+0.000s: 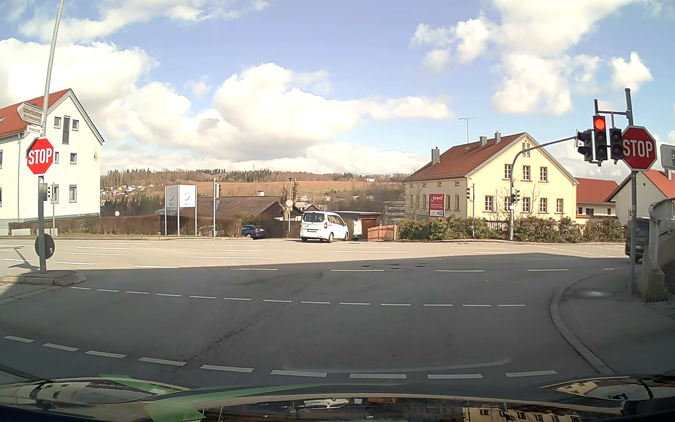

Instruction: Follow the waypoints while adhering to traffic rules and regulations

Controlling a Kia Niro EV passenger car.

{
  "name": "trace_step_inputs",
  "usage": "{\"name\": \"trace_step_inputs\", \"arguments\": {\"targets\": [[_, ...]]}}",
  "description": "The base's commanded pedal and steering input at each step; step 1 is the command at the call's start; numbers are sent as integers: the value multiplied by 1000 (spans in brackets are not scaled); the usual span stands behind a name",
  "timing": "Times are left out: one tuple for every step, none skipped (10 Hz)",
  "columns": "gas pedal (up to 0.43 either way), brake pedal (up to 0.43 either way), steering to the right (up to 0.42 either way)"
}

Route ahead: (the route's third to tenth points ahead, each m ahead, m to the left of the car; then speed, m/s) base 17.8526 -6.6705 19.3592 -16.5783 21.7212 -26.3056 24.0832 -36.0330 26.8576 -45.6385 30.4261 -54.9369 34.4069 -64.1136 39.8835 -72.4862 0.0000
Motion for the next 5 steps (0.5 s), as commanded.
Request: {"name": "trace_step_inputs", "arguments": {"targets": [[0,348,27],[0,348,27],[0,354,27],[0,354,27],[0,354,27]]}}
